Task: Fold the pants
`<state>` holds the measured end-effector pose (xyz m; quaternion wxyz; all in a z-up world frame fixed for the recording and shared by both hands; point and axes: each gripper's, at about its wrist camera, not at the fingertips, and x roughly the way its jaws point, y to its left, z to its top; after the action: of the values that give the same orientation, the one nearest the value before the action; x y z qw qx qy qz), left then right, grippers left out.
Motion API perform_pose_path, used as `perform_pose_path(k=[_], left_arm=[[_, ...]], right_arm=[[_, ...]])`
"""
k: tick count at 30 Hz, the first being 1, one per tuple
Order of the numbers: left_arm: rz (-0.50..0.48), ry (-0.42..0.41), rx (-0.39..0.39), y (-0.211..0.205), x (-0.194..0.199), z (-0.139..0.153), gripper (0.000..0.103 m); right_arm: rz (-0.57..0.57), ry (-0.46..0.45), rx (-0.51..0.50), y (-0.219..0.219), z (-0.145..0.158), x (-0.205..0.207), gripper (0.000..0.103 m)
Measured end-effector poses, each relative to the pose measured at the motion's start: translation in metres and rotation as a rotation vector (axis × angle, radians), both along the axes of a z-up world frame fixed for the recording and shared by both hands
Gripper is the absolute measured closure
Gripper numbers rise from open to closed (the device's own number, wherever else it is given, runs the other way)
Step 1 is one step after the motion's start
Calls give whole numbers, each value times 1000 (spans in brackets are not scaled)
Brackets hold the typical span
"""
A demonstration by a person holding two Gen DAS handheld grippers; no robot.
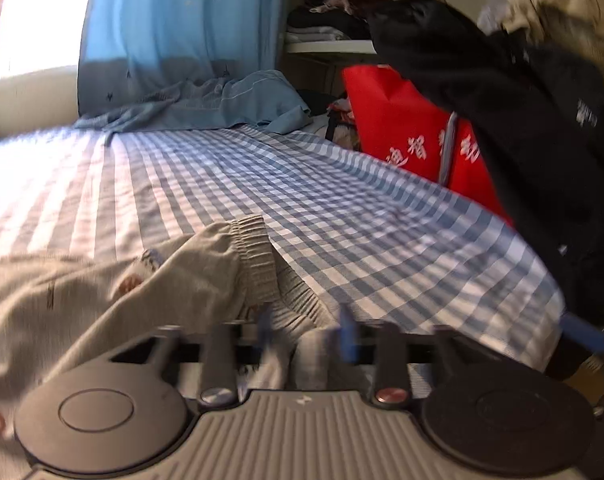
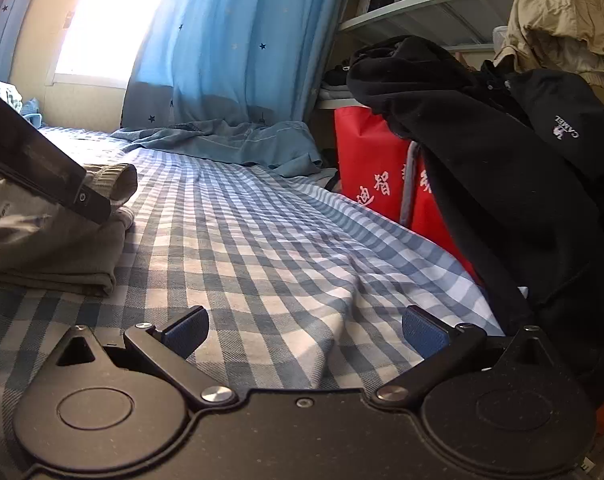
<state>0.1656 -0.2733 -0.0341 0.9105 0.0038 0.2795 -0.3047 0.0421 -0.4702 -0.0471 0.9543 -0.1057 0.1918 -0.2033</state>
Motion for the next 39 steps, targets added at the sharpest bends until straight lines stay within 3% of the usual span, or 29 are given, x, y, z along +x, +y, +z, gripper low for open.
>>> perform_pose_path(k=[4,5,8,13,15,20,25,33,36,39], left_arm=[[-14,-18,-45,32,-18,15,37],[-8,-25,-55,43,-23,18,31],[73,-67,-62,83,-36,27,12],[253,-132,-19,155,-47,29,6],[340,-106,-26,179,-41,28,6],[515,70,-132,220,-13,9,7],[520,195,-145,232,-7,-18,9],[424,31,20,212,-48,-34,10],[407,60,-13,220,-52,-24,8],[446,59,-109,235,-48,-7,1]], right_arm=[[11,7,7,8,5,-3,1],[19,8,7,12,7,-3,1],[52,7,16,26,15,0,1],[120,46,55,54,37,29,1],[160,54,62,67,44,45,1],[202,122,57,97,51,100,1],[114,253,47,100,30,129,1],[78,170,206,70,11,78,1],[79,150,186,74,12,71,1],[72,77,83,85,22,62,1]])
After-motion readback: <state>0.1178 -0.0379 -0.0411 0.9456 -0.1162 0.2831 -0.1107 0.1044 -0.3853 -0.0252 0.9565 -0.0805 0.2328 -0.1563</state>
